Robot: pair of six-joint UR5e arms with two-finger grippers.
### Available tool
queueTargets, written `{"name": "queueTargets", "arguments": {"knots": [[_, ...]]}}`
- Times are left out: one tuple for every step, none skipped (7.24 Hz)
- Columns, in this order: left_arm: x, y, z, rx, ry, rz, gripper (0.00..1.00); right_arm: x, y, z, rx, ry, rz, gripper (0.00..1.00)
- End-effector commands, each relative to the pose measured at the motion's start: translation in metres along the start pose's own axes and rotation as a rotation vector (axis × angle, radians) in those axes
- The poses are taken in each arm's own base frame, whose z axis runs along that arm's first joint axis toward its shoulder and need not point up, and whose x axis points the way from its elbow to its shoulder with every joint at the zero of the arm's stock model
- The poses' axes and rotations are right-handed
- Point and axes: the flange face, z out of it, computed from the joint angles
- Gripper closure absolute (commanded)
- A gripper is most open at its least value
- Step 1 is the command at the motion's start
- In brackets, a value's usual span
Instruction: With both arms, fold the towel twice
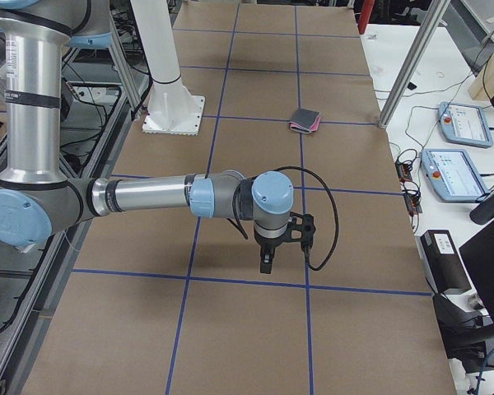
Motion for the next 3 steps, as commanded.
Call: {"name": "queueTargets", "arguments": {"knots": [[-0.0002,0.0001,0.0004,-0.001,0.001,-0.001,0.00,-0.0002,-0.0001,-0.0001,-0.001,0.000,0.001,0.00],[-0.0002,0.0001,0.0004,-0.001,0.001,-0.001,0.00,-0.0007,-0.0002,-0.0007,0.002,0.001,-0.002,0.00],[-0.0011,0.0017,0.0013,-0.003,0.000,-0.003,0.00,-0.0007,-0.0008,-0.0007,0.002,0.001,-0.002,0.00]]}}
